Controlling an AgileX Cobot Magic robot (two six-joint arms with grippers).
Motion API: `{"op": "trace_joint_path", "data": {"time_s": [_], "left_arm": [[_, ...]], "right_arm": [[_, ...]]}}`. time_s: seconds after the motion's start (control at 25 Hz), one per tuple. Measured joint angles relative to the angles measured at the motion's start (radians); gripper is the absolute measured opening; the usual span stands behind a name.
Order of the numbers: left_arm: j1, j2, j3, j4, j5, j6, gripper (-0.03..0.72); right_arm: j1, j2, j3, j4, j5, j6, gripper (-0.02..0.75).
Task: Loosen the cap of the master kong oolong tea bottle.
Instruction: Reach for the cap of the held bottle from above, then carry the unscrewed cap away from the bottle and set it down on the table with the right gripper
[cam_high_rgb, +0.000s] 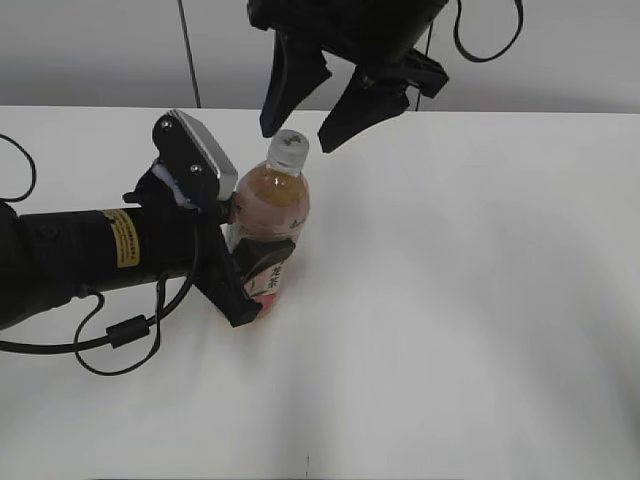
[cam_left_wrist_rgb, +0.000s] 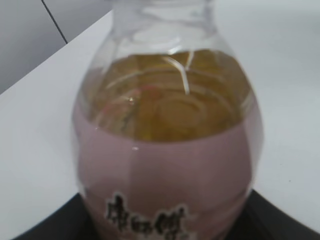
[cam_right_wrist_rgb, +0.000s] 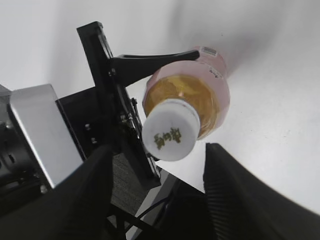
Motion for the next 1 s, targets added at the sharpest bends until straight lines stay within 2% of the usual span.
{"op": "trace_joint_path", "data": {"time_s": [0.36,1.0], "left_arm": [[0.0,0.0,-0.006,0.024,0.005,0.0,0.372],[0.0,0.0,-0.006,0.027,0.005,0.0,0.372]], "right_arm": [[0.0,0.011,0.0,-0.03,0.0,0.014,0.438],[0.0,0.044,0.0,-0.006,0.0,0.02,0.437]]}}
